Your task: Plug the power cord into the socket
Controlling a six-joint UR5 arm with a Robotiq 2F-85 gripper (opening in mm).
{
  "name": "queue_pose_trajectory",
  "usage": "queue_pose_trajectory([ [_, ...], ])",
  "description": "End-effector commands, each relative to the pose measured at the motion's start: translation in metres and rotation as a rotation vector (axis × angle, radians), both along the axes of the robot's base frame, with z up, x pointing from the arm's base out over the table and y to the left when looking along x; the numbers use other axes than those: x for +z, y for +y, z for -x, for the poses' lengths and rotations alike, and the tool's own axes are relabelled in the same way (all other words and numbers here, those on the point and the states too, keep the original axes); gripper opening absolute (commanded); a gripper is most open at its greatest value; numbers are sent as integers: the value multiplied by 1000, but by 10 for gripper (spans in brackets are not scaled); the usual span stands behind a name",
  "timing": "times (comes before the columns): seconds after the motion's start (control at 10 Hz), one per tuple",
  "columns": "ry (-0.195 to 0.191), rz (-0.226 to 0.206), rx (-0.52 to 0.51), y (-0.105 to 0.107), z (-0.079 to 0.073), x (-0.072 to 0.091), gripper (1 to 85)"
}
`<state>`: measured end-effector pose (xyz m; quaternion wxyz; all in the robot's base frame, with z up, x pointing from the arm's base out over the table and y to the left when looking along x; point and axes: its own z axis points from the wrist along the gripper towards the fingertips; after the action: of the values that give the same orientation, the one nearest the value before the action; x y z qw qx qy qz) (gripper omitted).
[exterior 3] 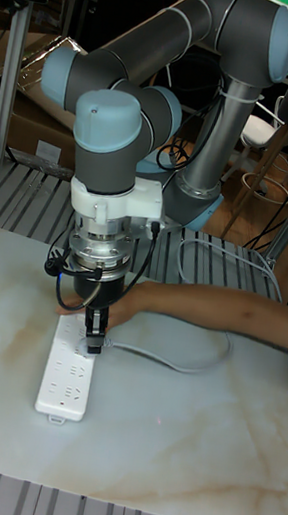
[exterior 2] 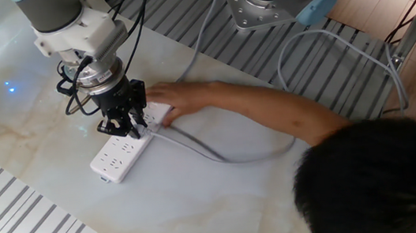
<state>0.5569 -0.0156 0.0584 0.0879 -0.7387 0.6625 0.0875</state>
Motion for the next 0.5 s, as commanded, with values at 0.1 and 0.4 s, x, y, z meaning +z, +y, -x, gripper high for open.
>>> queue_pose_trajectory([
  [0.1,-1,-8,-12,1,-1,2,10],
  [0.4,-1,-6,-15,1,-1,2,10],
])
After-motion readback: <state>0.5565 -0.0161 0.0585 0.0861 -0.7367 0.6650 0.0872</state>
